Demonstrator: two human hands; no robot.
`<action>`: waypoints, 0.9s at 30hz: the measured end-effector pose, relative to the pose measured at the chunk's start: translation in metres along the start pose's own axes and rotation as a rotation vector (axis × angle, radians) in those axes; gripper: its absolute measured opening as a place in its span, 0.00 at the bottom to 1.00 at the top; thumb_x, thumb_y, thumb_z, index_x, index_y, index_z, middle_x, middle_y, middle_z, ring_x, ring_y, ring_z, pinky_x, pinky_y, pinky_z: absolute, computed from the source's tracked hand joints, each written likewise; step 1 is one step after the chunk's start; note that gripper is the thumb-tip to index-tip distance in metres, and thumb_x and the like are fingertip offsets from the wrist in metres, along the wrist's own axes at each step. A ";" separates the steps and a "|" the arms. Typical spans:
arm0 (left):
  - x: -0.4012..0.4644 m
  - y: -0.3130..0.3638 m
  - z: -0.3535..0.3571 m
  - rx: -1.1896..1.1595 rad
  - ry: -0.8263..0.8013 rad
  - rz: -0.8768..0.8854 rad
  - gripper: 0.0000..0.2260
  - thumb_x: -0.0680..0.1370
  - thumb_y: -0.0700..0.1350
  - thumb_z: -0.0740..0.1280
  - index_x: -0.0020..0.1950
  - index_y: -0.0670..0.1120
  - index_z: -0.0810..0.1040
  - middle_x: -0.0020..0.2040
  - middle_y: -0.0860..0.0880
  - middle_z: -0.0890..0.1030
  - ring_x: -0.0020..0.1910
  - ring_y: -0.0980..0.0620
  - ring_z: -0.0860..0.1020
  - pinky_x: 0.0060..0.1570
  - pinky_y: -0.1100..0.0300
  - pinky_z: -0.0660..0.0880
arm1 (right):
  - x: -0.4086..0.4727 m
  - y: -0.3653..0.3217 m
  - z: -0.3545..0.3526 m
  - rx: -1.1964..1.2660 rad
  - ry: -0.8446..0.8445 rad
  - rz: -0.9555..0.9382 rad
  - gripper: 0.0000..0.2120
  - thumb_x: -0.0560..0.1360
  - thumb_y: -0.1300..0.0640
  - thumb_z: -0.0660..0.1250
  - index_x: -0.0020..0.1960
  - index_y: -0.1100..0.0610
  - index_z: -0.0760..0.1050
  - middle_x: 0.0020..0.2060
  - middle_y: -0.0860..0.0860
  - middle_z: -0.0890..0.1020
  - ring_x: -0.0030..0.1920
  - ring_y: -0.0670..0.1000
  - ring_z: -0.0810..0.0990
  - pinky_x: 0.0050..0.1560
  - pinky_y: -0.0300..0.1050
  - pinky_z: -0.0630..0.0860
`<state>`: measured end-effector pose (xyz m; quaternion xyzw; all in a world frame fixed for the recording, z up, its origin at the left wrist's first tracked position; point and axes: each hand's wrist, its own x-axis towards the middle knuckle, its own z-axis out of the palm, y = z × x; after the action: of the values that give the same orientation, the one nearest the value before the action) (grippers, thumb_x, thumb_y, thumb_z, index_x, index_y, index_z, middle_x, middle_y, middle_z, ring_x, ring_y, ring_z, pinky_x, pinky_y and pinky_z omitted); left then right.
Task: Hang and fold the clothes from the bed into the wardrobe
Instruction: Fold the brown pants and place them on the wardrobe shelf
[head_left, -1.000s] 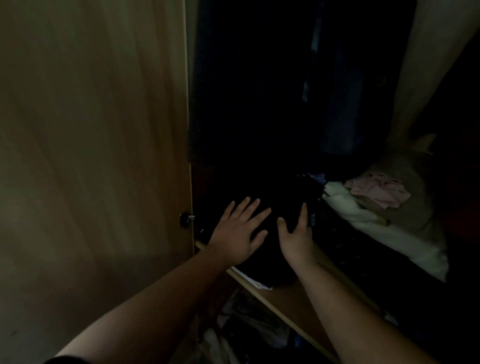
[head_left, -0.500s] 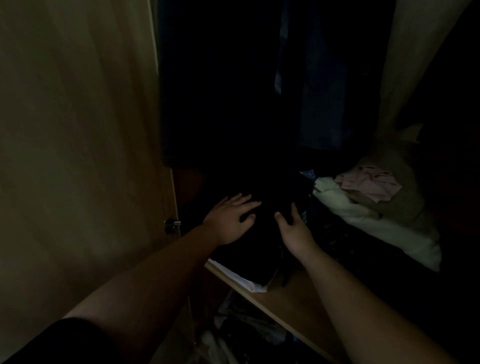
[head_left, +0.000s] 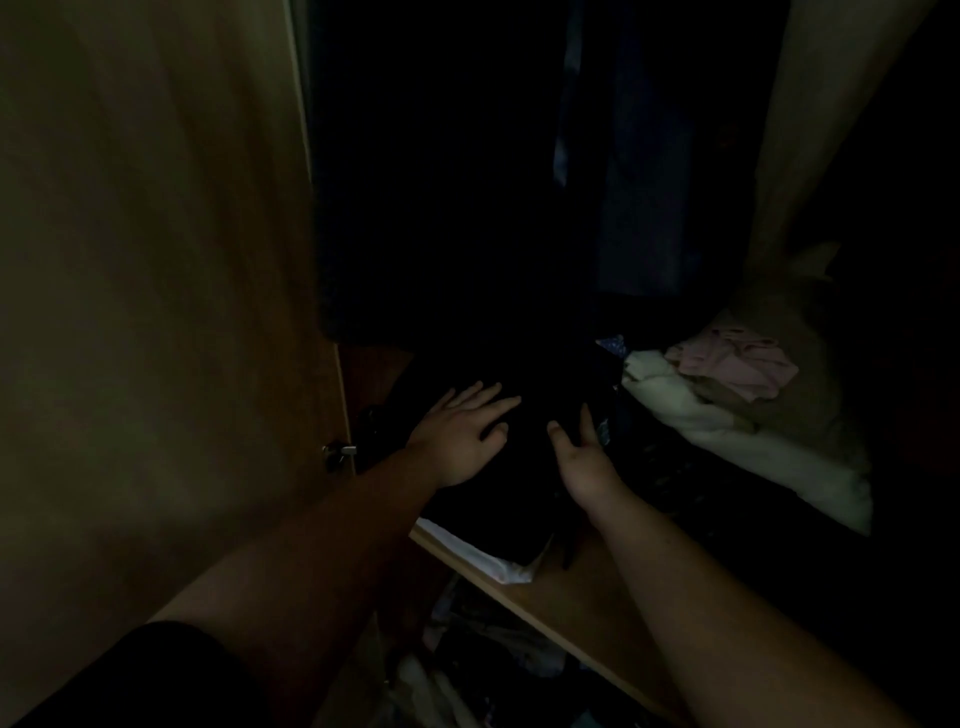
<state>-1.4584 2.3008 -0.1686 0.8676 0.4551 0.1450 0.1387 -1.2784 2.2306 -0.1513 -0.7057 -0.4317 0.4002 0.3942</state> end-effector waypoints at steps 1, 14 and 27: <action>-0.004 0.001 0.000 0.013 0.017 0.008 0.22 0.84 0.57 0.51 0.79 0.63 0.54 0.81 0.55 0.52 0.79 0.56 0.47 0.76 0.57 0.41 | -0.006 0.000 -0.001 0.013 0.006 0.001 0.33 0.82 0.43 0.58 0.81 0.41 0.43 0.77 0.55 0.63 0.72 0.60 0.68 0.67 0.49 0.67; -0.058 0.015 -0.027 0.027 0.085 0.113 0.26 0.84 0.58 0.53 0.81 0.59 0.48 0.82 0.52 0.47 0.80 0.52 0.43 0.77 0.54 0.38 | -0.070 -0.002 -0.005 0.067 0.173 -0.181 0.26 0.84 0.52 0.57 0.80 0.48 0.54 0.72 0.50 0.68 0.70 0.49 0.67 0.63 0.38 0.62; -0.169 0.086 -0.007 0.128 -0.157 0.097 0.30 0.82 0.63 0.49 0.79 0.61 0.36 0.81 0.52 0.38 0.79 0.49 0.35 0.77 0.46 0.38 | -0.215 0.066 -0.007 -0.780 0.444 -0.215 0.37 0.76 0.36 0.42 0.81 0.52 0.53 0.79 0.55 0.58 0.79 0.58 0.50 0.73 0.44 0.42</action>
<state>-1.4885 2.1145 -0.1511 0.9043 0.4087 0.0539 0.1109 -1.3185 2.0096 -0.1598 -0.8213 -0.5258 0.0039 0.2215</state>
